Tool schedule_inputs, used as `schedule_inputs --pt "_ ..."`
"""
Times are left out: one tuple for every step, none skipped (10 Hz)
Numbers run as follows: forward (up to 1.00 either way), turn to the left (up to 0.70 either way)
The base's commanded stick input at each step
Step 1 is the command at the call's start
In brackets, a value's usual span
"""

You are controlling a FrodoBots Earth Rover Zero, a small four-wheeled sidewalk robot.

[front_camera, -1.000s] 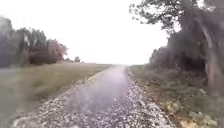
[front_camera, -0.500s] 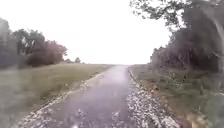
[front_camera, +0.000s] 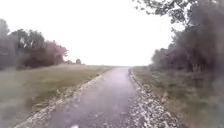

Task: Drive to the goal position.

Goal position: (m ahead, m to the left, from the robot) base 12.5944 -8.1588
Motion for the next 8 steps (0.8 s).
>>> schedule_inputs --pt "1.00 0.00" --pt "1.00 0.00" --pt "1.00 -0.01" --pt "1.00 -0.02" --pt "1.00 -0.02" --pt "1.00 -0.02" --pt "1.00 -0.02" --pt "1.00 -0.02"
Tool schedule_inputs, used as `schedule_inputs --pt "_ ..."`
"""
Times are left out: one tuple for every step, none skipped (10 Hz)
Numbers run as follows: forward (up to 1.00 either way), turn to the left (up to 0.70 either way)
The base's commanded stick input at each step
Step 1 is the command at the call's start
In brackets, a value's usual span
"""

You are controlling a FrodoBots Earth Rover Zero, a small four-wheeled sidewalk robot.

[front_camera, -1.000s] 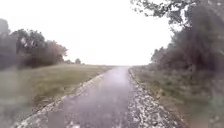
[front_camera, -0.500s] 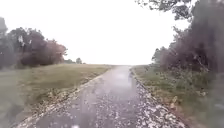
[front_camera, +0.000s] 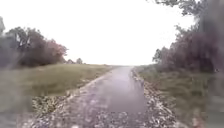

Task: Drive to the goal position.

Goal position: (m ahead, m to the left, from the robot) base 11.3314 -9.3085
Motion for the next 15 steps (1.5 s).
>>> schedule_inputs --pt "1.00 -0.02" --pt "1.00 -0.02" --pt "1.00 -0.02" --pt "1.00 -0.37" --pt "1.00 -0.39" --pt "1.00 -0.36" --pt "1.00 -0.29" --pt "1.00 0.00" --pt "1.00 0.00" --pt "1.00 0.00" --pt "1.00 -0.06" --pt "1.00 -0.13" --pt "1.00 -0.19" --pt "1.00 -0.24" --pt "1.00 0.00"
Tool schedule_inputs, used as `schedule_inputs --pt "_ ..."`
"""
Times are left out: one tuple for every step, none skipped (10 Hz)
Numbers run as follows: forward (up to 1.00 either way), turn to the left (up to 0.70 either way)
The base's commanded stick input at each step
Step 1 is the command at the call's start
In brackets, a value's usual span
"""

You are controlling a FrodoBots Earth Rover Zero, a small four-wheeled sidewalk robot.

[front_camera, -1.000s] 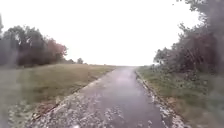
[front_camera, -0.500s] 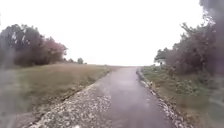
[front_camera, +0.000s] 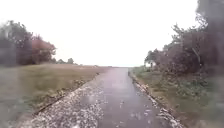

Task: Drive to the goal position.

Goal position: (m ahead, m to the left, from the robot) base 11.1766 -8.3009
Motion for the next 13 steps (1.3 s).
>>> schedule_inputs --pt "1.00 0.00" --pt "1.00 0.00" --pt "1.00 0.00" --pt "1.00 0.00" --pt "1.00 -0.30" --pt "1.00 -0.28" --pt "1.00 -0.26" --pt "1.00 -0.17" --pt "1.00 -0.08" --pt "1.00 0.00" --pt "1.00 0.00" --pt "1.00 0.00" --pt "1.00 0.00"
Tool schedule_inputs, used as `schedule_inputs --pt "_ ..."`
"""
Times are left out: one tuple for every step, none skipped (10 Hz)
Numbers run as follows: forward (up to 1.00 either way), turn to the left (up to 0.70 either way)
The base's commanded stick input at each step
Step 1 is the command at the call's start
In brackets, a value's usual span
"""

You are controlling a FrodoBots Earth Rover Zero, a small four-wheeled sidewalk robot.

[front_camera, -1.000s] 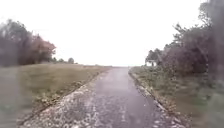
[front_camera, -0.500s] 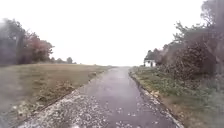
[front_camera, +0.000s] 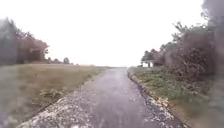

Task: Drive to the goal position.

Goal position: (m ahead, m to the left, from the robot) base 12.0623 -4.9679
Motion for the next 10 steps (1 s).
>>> schedule_inputs --pt "1.00 0.00" --pt "1.00 0.00" --pt "1.00 0.00" --pt "1.00 0.00" --pt "1.00 0.00" --pt "1.00 0.00" --pt "1.00 0.00" --pt "1.00 0.00" --pt "1.00 0.00" --pt "1.00 0.00"
